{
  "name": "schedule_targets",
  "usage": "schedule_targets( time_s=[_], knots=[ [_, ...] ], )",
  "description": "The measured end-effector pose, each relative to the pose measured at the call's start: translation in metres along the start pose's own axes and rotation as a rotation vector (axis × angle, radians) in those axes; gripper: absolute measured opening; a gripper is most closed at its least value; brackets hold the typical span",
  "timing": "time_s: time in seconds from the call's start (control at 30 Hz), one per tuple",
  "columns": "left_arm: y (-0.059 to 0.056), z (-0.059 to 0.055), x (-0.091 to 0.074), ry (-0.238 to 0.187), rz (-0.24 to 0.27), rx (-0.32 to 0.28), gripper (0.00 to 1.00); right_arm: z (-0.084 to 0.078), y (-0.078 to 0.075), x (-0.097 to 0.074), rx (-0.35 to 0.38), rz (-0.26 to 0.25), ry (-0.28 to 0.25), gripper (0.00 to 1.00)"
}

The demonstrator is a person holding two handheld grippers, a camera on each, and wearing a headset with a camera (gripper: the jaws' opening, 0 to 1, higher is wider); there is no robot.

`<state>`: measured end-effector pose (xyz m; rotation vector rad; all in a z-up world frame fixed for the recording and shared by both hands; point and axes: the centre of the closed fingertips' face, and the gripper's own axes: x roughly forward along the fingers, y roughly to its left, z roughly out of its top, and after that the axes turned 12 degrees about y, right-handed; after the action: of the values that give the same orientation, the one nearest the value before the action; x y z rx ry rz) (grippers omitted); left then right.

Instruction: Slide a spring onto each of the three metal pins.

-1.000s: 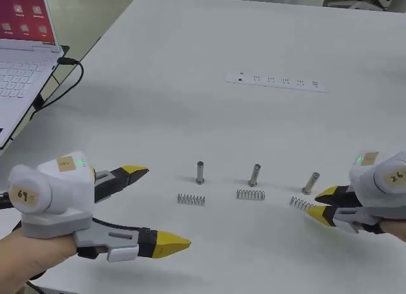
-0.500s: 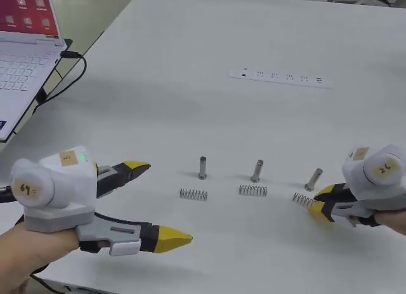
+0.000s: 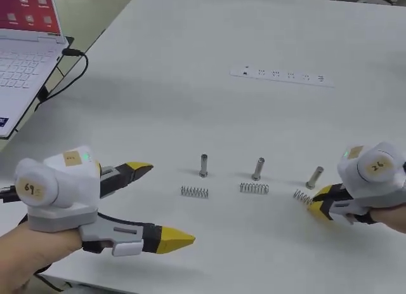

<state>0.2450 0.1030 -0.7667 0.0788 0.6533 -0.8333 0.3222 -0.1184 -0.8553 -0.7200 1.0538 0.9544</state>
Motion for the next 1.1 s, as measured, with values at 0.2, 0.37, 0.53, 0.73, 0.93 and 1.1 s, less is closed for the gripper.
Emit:
schedule_targets(
  time_s=[0.2,0.37,0.53,0.73,0.93,1.1],
  knots=[
    [-0.002,0.006,-0.001,-0.010,-0.003,0.010,0.93,0.006,0.000,-0.014,0.046,0.004,-0.048,0.08],
    [-0.007,0.009,0.001,-0.012,-0.016,0.021,0.93,0.008,0.004,-0.025,0.022,-0.001,-0.063,0.08],
    [-0.017,0.010,0.007,-0.003,-0.045,0.043,0.92,0.015,0.013,-0.038,-0.009,0.005,-0.093,0.08],
    [-0.023,0.017,0.011,0.000,-0.070,0.066,0.91,0.024,0.026,-0.050,-0.081,0.008,-0.104,0.08],
    [-0.038,0.023,0.020,0.000,-0.123,0.076,0.89,0.032,0.041,-0.058,-0.137,0.021,-0.123,0.08],
    [-0.052,0.029,0.029,-0.002,-0.173,0.084,0.84,0.037,0.053,-0.062,-0.198,0.036,-0.122,0.08]
  ],
)
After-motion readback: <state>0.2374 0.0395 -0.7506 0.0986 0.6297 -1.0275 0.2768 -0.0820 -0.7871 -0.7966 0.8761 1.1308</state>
